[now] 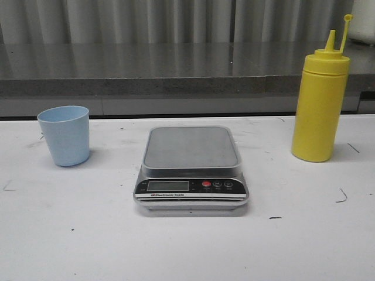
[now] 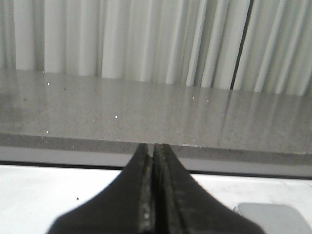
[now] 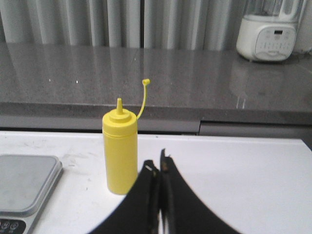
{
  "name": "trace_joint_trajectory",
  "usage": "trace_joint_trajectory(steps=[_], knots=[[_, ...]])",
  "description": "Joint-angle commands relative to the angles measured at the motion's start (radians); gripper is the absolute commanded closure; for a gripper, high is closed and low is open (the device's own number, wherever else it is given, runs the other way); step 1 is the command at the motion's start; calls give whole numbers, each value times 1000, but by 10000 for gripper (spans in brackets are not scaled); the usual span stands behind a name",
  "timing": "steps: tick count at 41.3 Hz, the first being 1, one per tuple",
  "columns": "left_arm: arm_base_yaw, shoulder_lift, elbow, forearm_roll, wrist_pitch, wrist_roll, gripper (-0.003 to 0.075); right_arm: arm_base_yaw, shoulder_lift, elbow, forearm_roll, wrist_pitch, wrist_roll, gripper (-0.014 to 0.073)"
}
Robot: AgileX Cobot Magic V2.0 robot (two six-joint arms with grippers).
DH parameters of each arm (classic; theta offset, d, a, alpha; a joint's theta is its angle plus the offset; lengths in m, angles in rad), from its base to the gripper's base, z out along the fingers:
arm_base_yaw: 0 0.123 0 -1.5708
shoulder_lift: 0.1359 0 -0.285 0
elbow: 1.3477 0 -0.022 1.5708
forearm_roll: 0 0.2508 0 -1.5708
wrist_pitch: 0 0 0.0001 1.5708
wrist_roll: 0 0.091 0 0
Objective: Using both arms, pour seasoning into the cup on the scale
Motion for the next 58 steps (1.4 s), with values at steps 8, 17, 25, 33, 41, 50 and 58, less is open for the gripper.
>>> trace_joint_trajectory(steps=[8,17,25,33,41,50,58], knots=[[3,186,-100,-8,72,0,740,-6,185,-101,-6,122,-3,660],[3,262,-82,-8,105,0,740,-6,266,-77,-6,116,-3,660],[3,303,-64,-2,133,0,740,-6,296,-76,-18,117,-82,660],[3,355,-64,1,135,2,660,-6,303,-75,-17,118,-94,433],[3,425,-64,4,124,7,316,-6,303,-73,-17,109,-94,49],[-47,579,-134,4,165,16,226,-6,303,-55,-17,108,-94,21],[-109,781,-262,4,242,23,226,-6,303,-47,-17,97,-93,21]])
